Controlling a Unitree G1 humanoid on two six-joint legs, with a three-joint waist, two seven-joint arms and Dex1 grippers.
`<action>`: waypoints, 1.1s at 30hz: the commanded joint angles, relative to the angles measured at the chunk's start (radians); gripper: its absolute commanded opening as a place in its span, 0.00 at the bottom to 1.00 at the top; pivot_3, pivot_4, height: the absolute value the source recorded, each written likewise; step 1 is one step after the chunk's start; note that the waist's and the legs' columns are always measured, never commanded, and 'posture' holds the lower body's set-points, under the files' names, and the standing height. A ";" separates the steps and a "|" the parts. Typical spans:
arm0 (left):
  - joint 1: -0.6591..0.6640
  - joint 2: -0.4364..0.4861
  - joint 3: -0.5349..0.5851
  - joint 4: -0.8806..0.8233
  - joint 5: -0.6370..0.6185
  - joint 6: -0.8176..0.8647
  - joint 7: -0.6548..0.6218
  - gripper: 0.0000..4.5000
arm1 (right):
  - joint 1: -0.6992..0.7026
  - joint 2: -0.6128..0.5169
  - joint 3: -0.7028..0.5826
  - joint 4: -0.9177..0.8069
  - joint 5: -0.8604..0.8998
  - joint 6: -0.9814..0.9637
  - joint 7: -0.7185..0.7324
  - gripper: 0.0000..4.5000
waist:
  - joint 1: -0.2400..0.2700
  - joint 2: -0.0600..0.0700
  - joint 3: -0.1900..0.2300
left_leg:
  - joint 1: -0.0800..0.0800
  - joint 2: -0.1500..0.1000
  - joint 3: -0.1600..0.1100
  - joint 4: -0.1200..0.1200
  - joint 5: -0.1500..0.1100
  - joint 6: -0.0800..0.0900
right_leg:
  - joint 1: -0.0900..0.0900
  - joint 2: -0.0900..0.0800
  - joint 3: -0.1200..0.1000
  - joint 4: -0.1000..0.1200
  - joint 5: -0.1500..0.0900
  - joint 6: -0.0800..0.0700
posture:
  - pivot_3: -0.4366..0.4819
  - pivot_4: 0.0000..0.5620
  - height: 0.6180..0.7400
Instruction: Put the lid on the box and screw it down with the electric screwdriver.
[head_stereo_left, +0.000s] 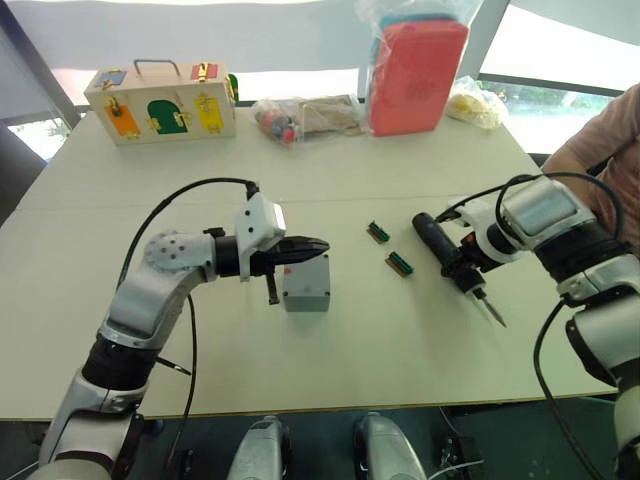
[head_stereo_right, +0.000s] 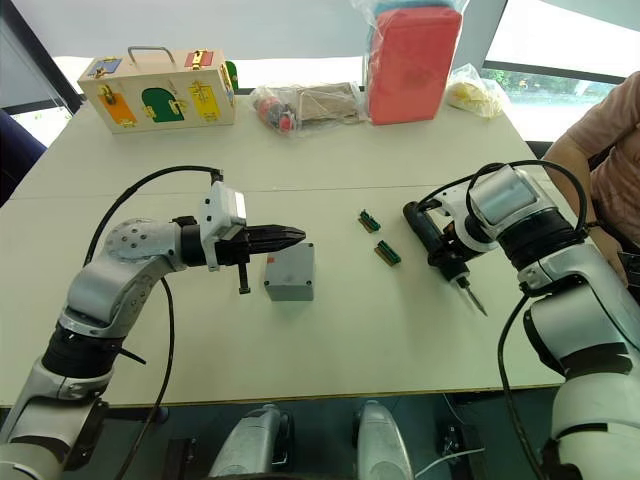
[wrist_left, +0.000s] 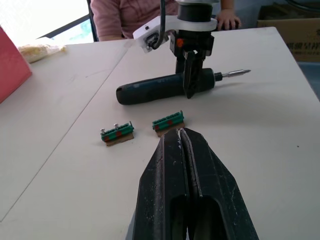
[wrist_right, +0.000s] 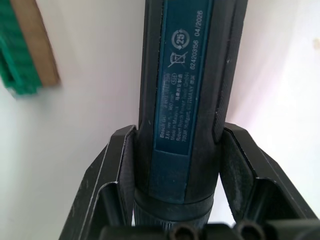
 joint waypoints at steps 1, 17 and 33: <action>-0.006 0.024 0.045 -0.040 -0.012 0.007 0.007 0.00 | -0.051 -0.029 -0.109 -0.069 -0.003 0.016 -0.032 0.40 | 0.003 0.000 0.000 | 0.000 0.000 0.000 0.000 0.000 0.000 | 0.000 0.000 0.000 0.000 0.000 0.000 | 0.48 0.27 0.92; -0.065 0.117 0.009 0.102 0.031 0.001 -0.104 0.00 | 0.339 0.586 -0.794 -0.934 0.284 -0.597 -0.308 0.40 | 0.007 0.001 0.001 | -0.003 0.002 -0.003 -0.001 0.000 -0.001 | -0.002 0.002 -0.002 0.002 0.000 -0.001 | 0.48 0.27 0.92; -0.015 0.027 -0.101 0.238 0.159 -0.096 -0.112 0.00 | 0.677 0.697 -0.504 -0.866 0.097 -1.164 -0.331 0.40 | -0.002 0.001 0.001 | -0.002 -0.001 -0.001 0.002 0.001 -0.001 | -0.001 0.002 0.001 0.002 0.000 0.001 | 0.48 0.27 0.92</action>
